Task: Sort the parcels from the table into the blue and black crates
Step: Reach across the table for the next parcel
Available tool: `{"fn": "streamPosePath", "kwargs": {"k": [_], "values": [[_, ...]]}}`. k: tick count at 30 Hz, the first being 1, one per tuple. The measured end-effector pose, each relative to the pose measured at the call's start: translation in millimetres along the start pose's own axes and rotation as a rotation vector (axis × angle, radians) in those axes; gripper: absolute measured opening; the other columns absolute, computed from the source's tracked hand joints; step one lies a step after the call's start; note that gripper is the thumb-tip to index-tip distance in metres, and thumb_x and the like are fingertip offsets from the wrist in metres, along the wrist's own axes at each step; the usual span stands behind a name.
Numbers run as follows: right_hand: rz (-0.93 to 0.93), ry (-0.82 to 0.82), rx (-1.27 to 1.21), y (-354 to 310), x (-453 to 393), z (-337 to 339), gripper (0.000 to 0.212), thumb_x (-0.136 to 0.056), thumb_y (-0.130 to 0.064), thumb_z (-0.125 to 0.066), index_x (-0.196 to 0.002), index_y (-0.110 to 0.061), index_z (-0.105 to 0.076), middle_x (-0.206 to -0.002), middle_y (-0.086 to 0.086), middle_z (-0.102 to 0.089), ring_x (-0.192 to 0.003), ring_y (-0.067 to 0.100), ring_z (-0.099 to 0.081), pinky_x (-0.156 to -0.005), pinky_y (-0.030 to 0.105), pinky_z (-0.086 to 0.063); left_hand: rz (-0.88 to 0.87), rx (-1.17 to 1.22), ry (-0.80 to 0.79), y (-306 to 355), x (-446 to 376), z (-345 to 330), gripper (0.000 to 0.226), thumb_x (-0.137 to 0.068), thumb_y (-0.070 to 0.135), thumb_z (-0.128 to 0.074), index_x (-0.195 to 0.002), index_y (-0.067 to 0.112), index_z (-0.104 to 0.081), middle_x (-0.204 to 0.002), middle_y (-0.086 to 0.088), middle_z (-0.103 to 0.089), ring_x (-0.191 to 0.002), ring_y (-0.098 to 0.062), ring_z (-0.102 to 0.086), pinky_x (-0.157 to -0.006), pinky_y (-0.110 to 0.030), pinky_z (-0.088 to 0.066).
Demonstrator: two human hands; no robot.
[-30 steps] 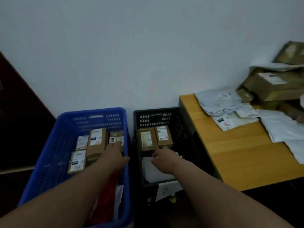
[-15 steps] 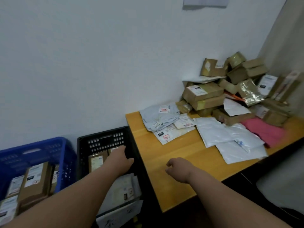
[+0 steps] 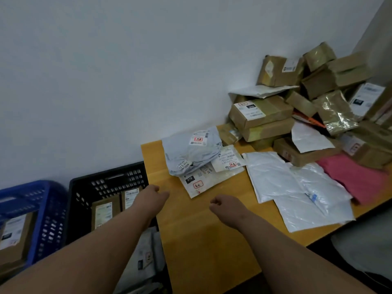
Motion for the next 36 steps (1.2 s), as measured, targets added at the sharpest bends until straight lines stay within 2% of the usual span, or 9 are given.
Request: {"fn": "streamPosePath", "kwargs": {"k": [5, 9, 12, 14, 17, 22, 30, 34, 36], "values": [[-0.043, -0.010, -0.007, -1, -55, 20, 0.029, -0.098, -0.029, -0.050, -0.117, -0.012, -0.064, -0.118, 0.008, -0.063, -0.102, 0.021, -0.059, -0.086, 0.034, -0.048, 0.172, 0.193, -0.068, 4, -65, -16, 0.058, -0.097, 0.043, -0.051, -0.143, 0.009, -0.041, -0.135, -0.015, -0.050, -0.117, -0.031, -0.052, -0.099, -0.045, -0.047], [-0.062, 0.002, -0.094, -3, -97, 35, 0.032, -0.098, -0.033, -0.050, -0.124, -0.018, -0.061, -0.122, 0.004, -0.061, -0.102, 0.017, -0.057, -0.086, 0.031, -0.048, 0.282, 0.435, -0.078, 10, -103, -30, 0.047, -0.096, 0.042, -0.054, -0.130, 0.011, -0.047, -0.092, -0.006, -0.052, -0.084, -0.024, -0.052, -0.069, -0.035, -0.048], [-0.109, -0.036, -0.143, -1, -111, 29, 0.033, -0.098, -0.035, -0.049, -0.126, -0.021, -0.060, -0.126, 0.002, -0.060, -0.109, 0.018, -0.056, -0.094, 0.036, -0.049, 0.342, 0.535, -0.062, 17, -124, -37, 0.045, -0.094, 0.041, -0.059, -0.120, 0.006, -0.048, -0.105, -0.015, -0.056, -0.090, -0.028, -0.056, -0.071, -0.038, -0.053], [-0.125, -0.059, -0.124, 1, -118, 26, 0.033, -0.098, -0.037, -0.048, -0.126, -0.023, -0.059, -0.127, 0.002, -0.060, -0.110, 0.019, -0.056, -0.097, 0.040, -0.049, 0.393, 0.614, -0.067, 21, -135, -47, 0.042, -0.092, 0.036, -0.063, -0.117, 0.003, -0.053, -0.109, -0.020, -0.060, -0.089, -0.030, -0.059, -0.071, -0.039, -0.055], [-0.104, -0.096, -0.137, -3, -132, 28, 0.030, -0.100, -0.034, -0.046, -0.124, -0.021, -0.059, -0.124, 0.003, -0.059, -0.105, 0.018, -0.056, -0.094, 0.036, -0.049, 0.469, 0.772, -0.089, 32, -145, -60, 0.018, -0.093, 0.020, -0.065, -0.087, 0.004, -0.059, -0.076, -0.013, -0.062, -0.061, -0.023, -0.054, -0.059, -0.033, -0.045], [-0.103, -0.108, -0.266, -6, -149, 33, 0.029, -0.100, -0.030, -0.048, -0.121, -0.012, -0.058, -0.120, 0.008, -0.061, -0.109, 0.024, -0.060, -0.097, 0.043, -0.050, 0.469, 0.941, -0.092, 45, -144, -65, 0.022, -0.091, -0.005, -0.050, -0.073, 0.009, -0.054, -0.059, -0.004, -0.047, -0.049, -0.015, -0.038, -0.042, -0.026, -0.034], [-0.433, -0.198, -1.106, 5, -144, 26, 0.037, -0.093, -0.042, -0.060, -0.110, -0.010, -0.062, -0.108, 0.015, -0.062, -0.095, 0.030, -0.060, -0.076, 0.040, -0.051, 0.385, 1.095, -0.115, 49, -92, -47, 0.035, -0.086, -0.007, -0.034, -0.088, 0.015, -0.061, -0.057, 0.000, -0.055, -0.046, -0.012, -0.033, -0.051, -0.025, -0.045], [-0.433, -0.208, -1.492, -3, -143, 35, 0.042, -0.091, -0.038, -0.063, -0.122, -0.009, -0.062, -0.120, 0.016, -0.065, -0.108, 0.031, -0.063, -0.075, 0.039, -0.054, 0.307, 1.104, -0.150, 45, -59, -31, 0.039, -0.083, -0.009, -0.032, -0.092, 0.012, -0.064, -0.057, -0.001, -0.058, -0.040, -0.010, -0.034, -0.055, -0.024, -0.048], [-0.411, -0.222, -1.561, -7, -138, 43, 0.035, -0.090, -0.036, -0.065, -0.110, -0.008, -0.065, -0.105, 0.014, -0.070, -0.090, 0.028, -0.069, -0.065, 0.035, -0.058, 0.298, 1.066, -0.107, 31, -44, -20, 0.039, -0.081, -0.011, -0.034, -0.092, 0.010, -0.064, -0.059, -0.003, -0.054, -0.043, -0.011, -0.034, -0.053, -0.024, -0.047]]}}
Point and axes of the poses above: each hand's wrist, its own x-axis away from the middle knuckle, its own z-axis out of the back of the hand, y = z × x, the point moved 8 cm from there along -x, towards the middle knuckle
